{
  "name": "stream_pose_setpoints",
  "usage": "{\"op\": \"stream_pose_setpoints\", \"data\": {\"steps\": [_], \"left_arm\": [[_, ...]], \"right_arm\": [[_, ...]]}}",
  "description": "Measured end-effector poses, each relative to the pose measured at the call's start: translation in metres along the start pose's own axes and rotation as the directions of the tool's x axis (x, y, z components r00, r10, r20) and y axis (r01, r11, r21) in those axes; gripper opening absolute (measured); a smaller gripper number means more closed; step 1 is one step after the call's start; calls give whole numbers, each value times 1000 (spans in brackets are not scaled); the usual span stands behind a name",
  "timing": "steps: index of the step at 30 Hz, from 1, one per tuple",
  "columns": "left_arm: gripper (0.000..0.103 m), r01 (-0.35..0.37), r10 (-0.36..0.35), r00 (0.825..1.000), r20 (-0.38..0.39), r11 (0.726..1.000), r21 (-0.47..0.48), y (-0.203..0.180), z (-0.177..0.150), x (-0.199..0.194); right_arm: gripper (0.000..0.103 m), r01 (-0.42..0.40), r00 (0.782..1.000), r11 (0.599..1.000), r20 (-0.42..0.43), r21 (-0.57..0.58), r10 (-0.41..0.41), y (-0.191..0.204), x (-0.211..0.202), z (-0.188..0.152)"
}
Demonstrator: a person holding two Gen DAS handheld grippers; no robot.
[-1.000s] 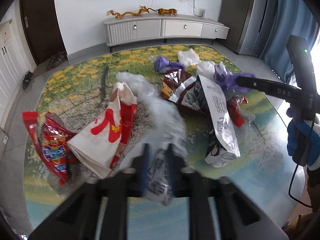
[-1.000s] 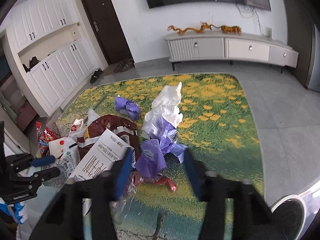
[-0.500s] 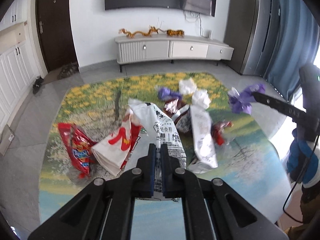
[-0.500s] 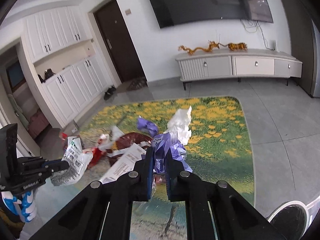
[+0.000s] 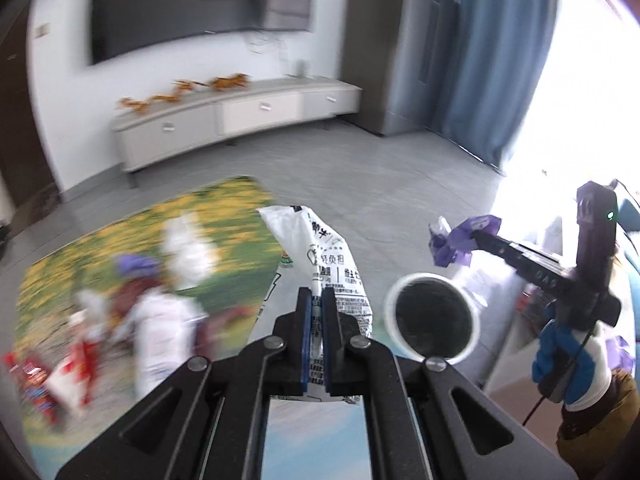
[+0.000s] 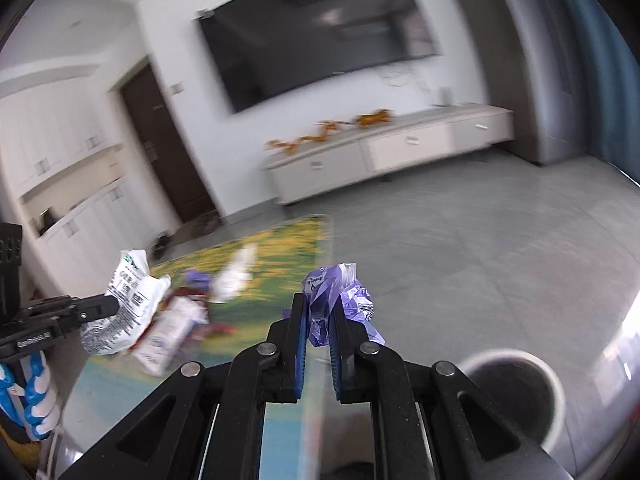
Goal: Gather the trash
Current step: 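Carry both bags to the white bin and open both tools over it, then return both tools to the table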
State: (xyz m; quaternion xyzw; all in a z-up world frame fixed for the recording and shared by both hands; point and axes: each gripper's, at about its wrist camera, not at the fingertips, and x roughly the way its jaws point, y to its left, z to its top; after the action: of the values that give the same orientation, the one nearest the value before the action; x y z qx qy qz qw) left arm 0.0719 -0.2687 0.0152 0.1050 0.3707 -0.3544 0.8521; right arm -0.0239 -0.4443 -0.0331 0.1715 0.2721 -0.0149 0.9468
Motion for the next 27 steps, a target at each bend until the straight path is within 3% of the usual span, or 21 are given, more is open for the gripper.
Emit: {"op": "stream_pose_setpoints", "data": {"steps": [7, 11, 17, 21, 22, 25, 27], "left_arm": [[4, 144, -135, 983, -121, 987, 70, -97, 29, 92], [4, 210, -197, 961, -193, 977, 48, -136, 33, 140], [6, 241, -229, 943, -243, 970, 20, -169, 34, 192], [9, 300, -296, 914, -277, 954, -29, -180, 32, 213], [10, 311, -309, 908, -282, 950, -38, -183, 32, 217], [30, 335, -334, 905, -263, 941, -43, -185, 31, 211], [32, 336, -334, 913, -234, 941, -34, -187, 33, 200]], "right_arm": [[10, 166, 983, 973, -107, 159, -150, -103, -3, -37], [10, 217, 969, 950, -170, 225, -181, -138, 6, -57], [13, 273, 948, 924, -235, 267, -213, -167, 20, -73], [51, 317, 939, 899, -234, 303, -252, -173, 15, -72], [55, 322, 938, 896, -232, 307, -258, -175, 13, -71], [58, 346, 931, 884, -229, 315, -283, -176, 0, -73], [60, 350, 932, 880, -219, 320, -290, -177, -8, -71]]}}
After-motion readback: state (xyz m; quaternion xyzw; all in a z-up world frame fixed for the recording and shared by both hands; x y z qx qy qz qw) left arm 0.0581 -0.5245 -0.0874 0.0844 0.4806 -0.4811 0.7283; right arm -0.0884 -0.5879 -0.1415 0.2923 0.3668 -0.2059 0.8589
